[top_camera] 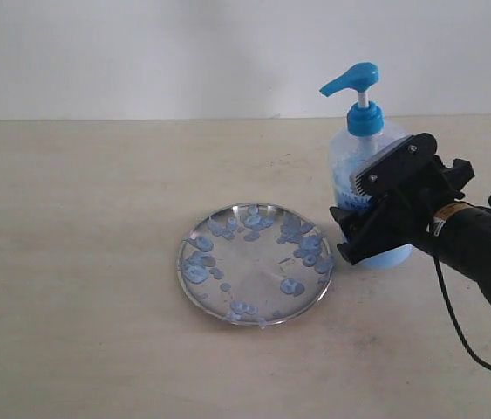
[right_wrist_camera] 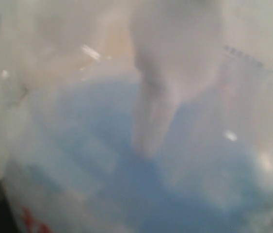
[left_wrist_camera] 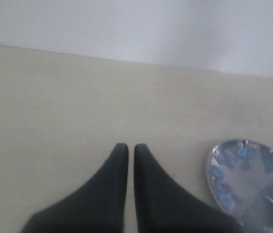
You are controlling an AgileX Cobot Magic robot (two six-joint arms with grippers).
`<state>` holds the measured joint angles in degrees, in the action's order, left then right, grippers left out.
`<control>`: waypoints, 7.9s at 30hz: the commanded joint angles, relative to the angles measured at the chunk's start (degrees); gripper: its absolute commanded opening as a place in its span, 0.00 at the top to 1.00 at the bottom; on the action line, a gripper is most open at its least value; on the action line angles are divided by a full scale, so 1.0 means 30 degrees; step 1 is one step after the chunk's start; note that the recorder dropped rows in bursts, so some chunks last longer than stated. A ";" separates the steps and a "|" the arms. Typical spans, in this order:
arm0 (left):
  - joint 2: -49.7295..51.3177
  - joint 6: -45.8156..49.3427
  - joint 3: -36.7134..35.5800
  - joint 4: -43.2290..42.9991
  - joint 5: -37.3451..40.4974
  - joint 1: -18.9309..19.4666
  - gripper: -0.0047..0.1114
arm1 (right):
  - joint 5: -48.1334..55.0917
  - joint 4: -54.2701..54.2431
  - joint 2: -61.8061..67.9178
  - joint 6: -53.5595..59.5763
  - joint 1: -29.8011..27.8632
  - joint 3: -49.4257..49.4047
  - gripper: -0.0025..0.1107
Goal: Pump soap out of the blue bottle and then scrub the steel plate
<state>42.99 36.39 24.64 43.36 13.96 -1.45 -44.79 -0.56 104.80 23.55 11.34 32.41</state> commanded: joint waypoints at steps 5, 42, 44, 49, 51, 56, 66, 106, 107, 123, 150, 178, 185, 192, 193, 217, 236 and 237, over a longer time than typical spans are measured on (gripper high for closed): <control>0.7130 1.8717 0.5047 1.7139 0.7627 -0.0151 0.92 | 0.0154 -0.0782 -0.0033 0.0430 -0.0070 0.0153 0.97; 2.3129 2.5123 2.0624 1.8861 0.6772 -1.0864 0.92 | 0.2307 -0.0091 -0.0033 0.1916 -0.0070 0.1079 0.97; 2.3353 2.5123 2.0624 1.8861 0.6736 -1.0864 0.92 | 0.2307 -0.0091 -0.0033 0.1916 -0.0070 0.1079 0.97; 2.3608 2.4668 2.0624 1.8832 0.6813 -1.0864 0.92 | 0.2307 -0.0091 -0.0033 0.1916 -0.0070 0.1079 0.97; 2.3608 2.4161 2.0624 1.8038 0.6842 -1.0864 0.92 | 0.2307 -0.0091 -0.0033 0.1916 -0.0070 0.1079 0.97; 2.3944 2.2674 2.0624 1.6362 0.6853 -1.0864 0.92 | 0.2139 -0.0082 -0.0033 0.1913 -0.0070 0.1079 0.97; 2.5722 2.2167 2.0624 1.5848 0.7842 -1.1239 0.92 | 0.2012 -0.0082 -0.0033 0.1913 -0.0070 0.1079 0.97; 0.8177 2.6894 0.9963 1.8861 -0.3825 -1.1442 0.92 | -0.1539 -0.0689 -0.0033 -0.6237 -0.0351 0.1079 0.97; 0.7055 2.6219 0.9198 1.8861 -0.5083 -1.1442 0.92 | -0.1539 -0.0689 -0.0033 -0.6237 -0.0351 0.1079 0.97; -0.9861 2.1129 -0.1540 1.8861 -1.3224 -1.1442 0.92 | -0.4599 -0.0089 -0.0181 -0.8579 -0.0351 0.1079 0.06; -0.9861 2.1132 -0.1540 1.8861 -1.3553 -1.1442 0.92 | 2.1559 -0.2355 -3.2296 -0.6494 -0.0351 -0.1333 0.98; -0.7596 1.4749 -0.5956 1.8861 -0.9291 -1.1475 0.92 | 1.8085 -0.8003 -3.2966 -1.1394 -0.0351 -1.0804 0.98; 0.5244 1.2983 0.0116 1.8861 -0.2824 -1.1475 0.92 | 1.7985 -0.8003 -3.2966 -1.1394 -0.0351 -1.0804 0.98; 1.9061 0.2658 1.2634 1.2858 0.7735 -1.0174 0.92 | 1.8144 -0.7264 -3.3000 -1.1394 -0.0351 -1.0804 0.98; 2.0720 0.1698 1.3855 1.1523 1.3508 -0.9795 0.92 | 1.8180 -0.7087 -3.3000 -1.1394 -0.0351 -1.0804 0.98; 2.7548 -0.4285 2.5236 -0.6899 1.8668 -0.9695 0.92 | 1.8885 -0.7087 -3.3000 -1.1394 -0.0351 -1.0804 0.98; 2.8789 0.2658 2.5397 -0.7382 1.6058 -0.9686 0.92 | 1.8885 -0.7087 -3.3000 -1.1394 -0.0351 -1.0804 0.98; 2.8815 0.1087 2.5397 -0.7761 1.3900 -0.9686 0.92 | 1.8885 -0.7087 -3.3000 -1.1394 -0.0351 -1.0804 0.98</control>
<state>129.39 46.97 100.81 25.88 65.55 -30.67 11.76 -22.30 5.87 -10.82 10.45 -0.03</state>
